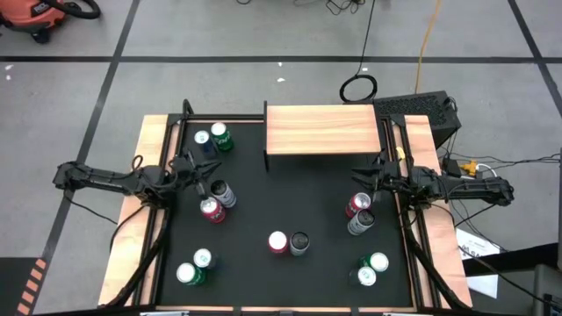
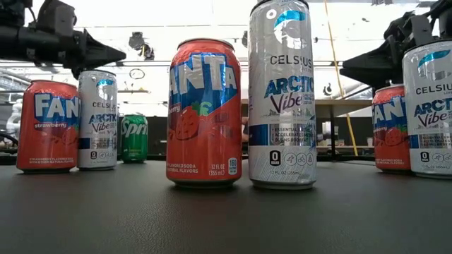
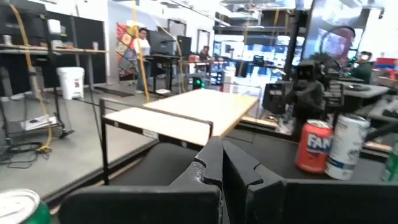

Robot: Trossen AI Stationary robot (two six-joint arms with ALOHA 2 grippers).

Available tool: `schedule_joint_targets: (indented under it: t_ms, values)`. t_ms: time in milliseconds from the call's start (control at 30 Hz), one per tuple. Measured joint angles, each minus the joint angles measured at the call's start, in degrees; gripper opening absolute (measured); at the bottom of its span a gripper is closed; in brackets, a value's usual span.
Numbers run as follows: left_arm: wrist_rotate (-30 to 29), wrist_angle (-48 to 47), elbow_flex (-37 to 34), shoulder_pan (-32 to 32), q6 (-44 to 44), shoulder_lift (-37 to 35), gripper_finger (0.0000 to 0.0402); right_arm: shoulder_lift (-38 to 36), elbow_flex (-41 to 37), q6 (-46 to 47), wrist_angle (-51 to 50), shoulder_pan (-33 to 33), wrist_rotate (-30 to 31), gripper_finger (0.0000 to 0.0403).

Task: Place canned beverage on shelf
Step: Put the top left green soda can on the shelf

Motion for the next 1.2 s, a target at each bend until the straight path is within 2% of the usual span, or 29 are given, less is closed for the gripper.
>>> schedule_joint_targets:
  t_ms: [133, 433, 567, 733, 867, 967, 1100, 1200]
  values:
    - [-0.1, 0.0, 1.3, 1.8, -0.1, 2.0, 0.0033, 0.0, 0.0, 1.3, -0.4, 0.0, 1.6, 0.0162]
    - [-0.5, -0.1, 5.7, 4.7, -1.6, 8.0, 0.0171, 0.0, 0.2, 2.6, -0.3, 0.0, 2.7, 0.0221]
    - [-0.5, -0.5, 8.1, 6.1, -1.6, 11.2, 0.0207, 0.1, 0.3, 3.9, -0.4, 0.0, 4.2, 0.0249]
    - [1.6, -1.8, 10.5, 8.2, -1.7, 16.7, 0.0217, 1.7, 1.7, 6.3, -1.9, 0.0, 6.1, 0.027]
    - [3.8, -1.8, 12.8, 10.0, -1.6, 21.4, 0.0217, 5.2, 6.6, 6.7, -4.0, 0.0, 6.2, 0.0272]
    - [4.0, -2.2, 14.8, 11.4, -1.6, 23.8, 0.0217, 8.2, 10.4, 6.7, -6.0, 0.0, 8.9, 0.0269]
    - [3.2, -11.3, 21.0, 13.9, -3.0, 24.7, 0.0217, 11.4, 12.7, 6.7, -6.8, 0.0, 12.2, 0.0268]
    - [0.4, -20.9, 26.1, 16.2, -3.1, 24.9, 0.0217, 13.4, 12.7, 7.0, -7.4, 0.0, 13.7, 0.0268]
